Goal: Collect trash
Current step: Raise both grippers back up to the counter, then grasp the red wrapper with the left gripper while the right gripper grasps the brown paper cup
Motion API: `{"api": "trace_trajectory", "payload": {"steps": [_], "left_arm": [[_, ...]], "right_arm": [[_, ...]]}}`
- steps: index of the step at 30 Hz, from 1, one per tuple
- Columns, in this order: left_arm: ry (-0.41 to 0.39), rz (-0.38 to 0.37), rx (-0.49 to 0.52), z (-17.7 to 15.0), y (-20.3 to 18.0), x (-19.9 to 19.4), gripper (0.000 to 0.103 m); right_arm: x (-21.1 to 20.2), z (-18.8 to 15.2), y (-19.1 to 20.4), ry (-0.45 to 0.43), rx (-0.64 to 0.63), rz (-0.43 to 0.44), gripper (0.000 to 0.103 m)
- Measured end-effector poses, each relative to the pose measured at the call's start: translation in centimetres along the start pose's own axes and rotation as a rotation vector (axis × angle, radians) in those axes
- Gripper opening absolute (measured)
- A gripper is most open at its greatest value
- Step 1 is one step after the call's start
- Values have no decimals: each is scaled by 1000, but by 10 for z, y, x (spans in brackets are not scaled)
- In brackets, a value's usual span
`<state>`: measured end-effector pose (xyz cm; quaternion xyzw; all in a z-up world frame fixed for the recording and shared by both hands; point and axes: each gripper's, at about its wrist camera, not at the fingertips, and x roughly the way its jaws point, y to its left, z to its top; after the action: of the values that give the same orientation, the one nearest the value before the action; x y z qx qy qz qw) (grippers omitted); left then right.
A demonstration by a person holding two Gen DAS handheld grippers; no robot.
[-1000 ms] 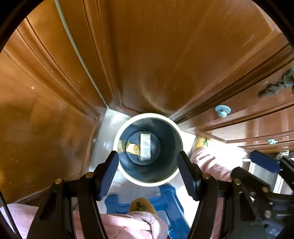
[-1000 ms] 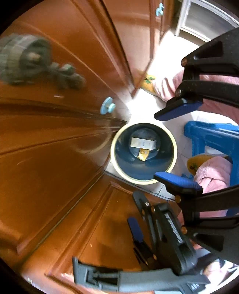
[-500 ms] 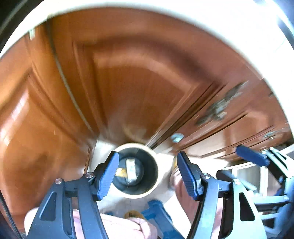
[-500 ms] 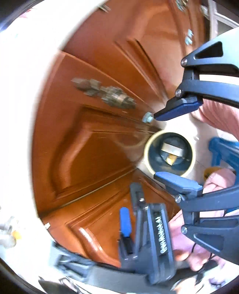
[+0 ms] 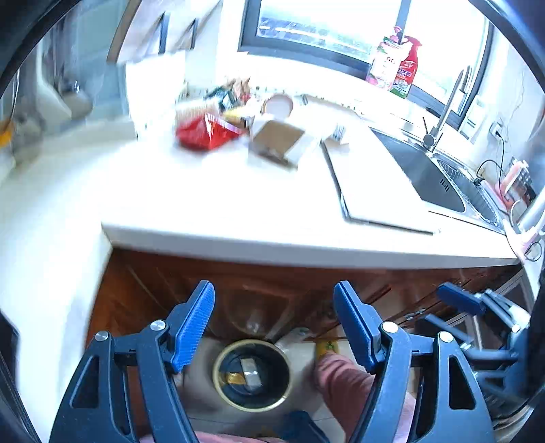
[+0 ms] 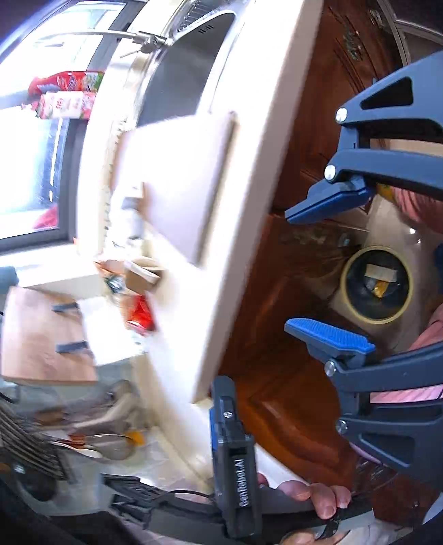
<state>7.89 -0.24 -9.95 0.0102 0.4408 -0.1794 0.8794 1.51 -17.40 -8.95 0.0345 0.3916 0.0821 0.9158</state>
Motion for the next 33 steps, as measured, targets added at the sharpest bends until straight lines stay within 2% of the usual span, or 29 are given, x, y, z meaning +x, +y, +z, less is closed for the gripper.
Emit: {"api": "trace_trajectory", "payload": {"steps": [7,11,15,19,24,29,32,33], "left_arm": [[-17,73,58,55,-6,-11,71],[-3,86,61,92,2,-2,71],[26,105,35,121,19,14,71],[69,92,-40,145,44,43,71],[93,88,-111,164,74,74,71],[127,72,-122,176,90,97,71],[144,60,-114,180,92,107,71],[148,57,-108,182,92,110,71]], "right_arm": [[2,57,-20,-12,1,-21,58],[26,87,-32,22,32,8,58],[57,116,-36,62,67,48,59],[91,142,-33,95,67,66,59],[134,166,-25,135,54,70,59],[175,176,-18,216,42,99,59],[189,175,-15,236,28,103,58],[190,174,-14,231,23,109,52]]}}
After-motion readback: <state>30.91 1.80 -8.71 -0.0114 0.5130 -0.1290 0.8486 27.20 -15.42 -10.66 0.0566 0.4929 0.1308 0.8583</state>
